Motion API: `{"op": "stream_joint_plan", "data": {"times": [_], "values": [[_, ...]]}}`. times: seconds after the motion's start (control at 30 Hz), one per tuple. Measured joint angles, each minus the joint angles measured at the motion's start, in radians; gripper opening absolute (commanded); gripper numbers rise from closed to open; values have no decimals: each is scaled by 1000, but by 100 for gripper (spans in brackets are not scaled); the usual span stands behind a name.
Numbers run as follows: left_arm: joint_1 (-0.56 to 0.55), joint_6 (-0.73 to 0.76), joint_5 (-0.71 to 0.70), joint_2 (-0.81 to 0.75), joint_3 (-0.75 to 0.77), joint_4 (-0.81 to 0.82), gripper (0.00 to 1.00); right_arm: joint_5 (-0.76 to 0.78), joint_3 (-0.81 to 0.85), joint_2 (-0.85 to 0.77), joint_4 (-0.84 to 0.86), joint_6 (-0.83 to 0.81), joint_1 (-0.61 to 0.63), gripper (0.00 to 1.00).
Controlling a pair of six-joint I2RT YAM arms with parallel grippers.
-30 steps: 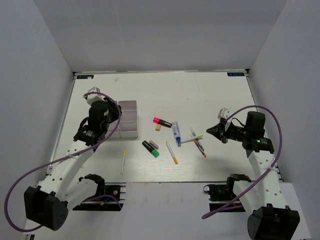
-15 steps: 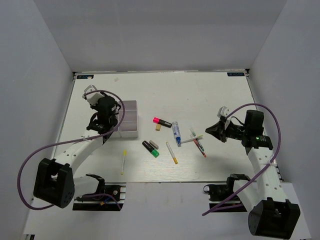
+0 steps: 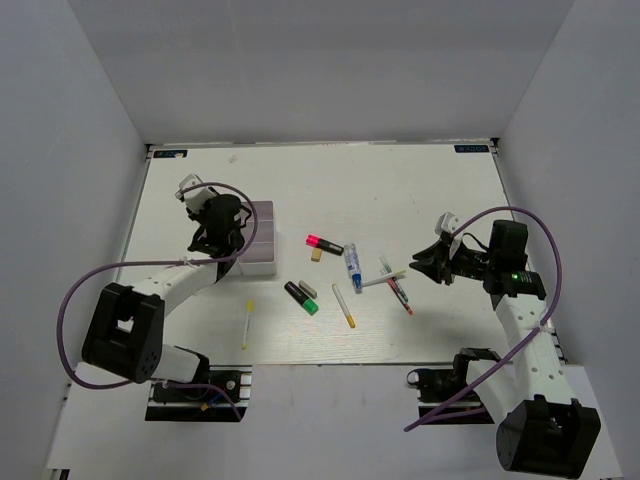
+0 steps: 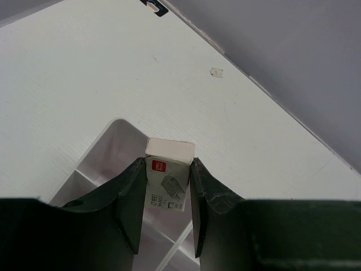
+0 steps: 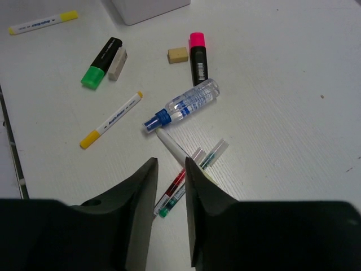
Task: Sort the stationery into containers
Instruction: Place the stationery in the storage box.
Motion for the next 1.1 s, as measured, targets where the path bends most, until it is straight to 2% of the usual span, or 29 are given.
{"op": "stream_joint_plan", "data": {"times": [0.13,0.2,0.3,0.43,0.6,0.63,0.7,0.73,0.83,0.87,0.93,0.97,1.0,1.03,1.07,1.1], "values": [[0,-1,-6,13,0,14,61,-3,0,1,0,-1,0,42],[0,0,-7,15,0,13,71,-3,0,2,0,-1,0,48],[0,-5,-5,14,0,13,78,-2,0,2,0,-3,0,54],[0,1,28,-14,11,-40,83,-2,0,2,0,-3,0,57],[1,14,161,-77,152,-233,83,5,3,16,4,3,3,48],[2,20,208,-91,195,-277,81,13,8,27,6,11,6,42],[1,35,305,-126,267,-350,77,35,35,63,10,26,19,40],[-1,42,362,-150,292,-381,67,53,56,89,12,37,30,40],[-7,67,536,-243,302,-457,46,109,129,179,19,56,80,40],[-7,78,588,-271,294,-478,34,140,154,211,21,61,118,42],[-9,105,695,-334,256,-514,27,184,185,264,24,74,191,42],[-11,120,733,-363,233,-533,27,208,197,291,23,77,231,43],[-11,142,768,-392,207,-557,32,238,211,320,23,83,275,45],[-12,164,798,-417,184,-582,38,267,225,349,23,93,313,45],[-12,184,826,-442,159,-608,55,302,242,387,23,106,364,47],[-12,211,843,-462,142,-632,60,331,256,417,25,116,403,49]]}}
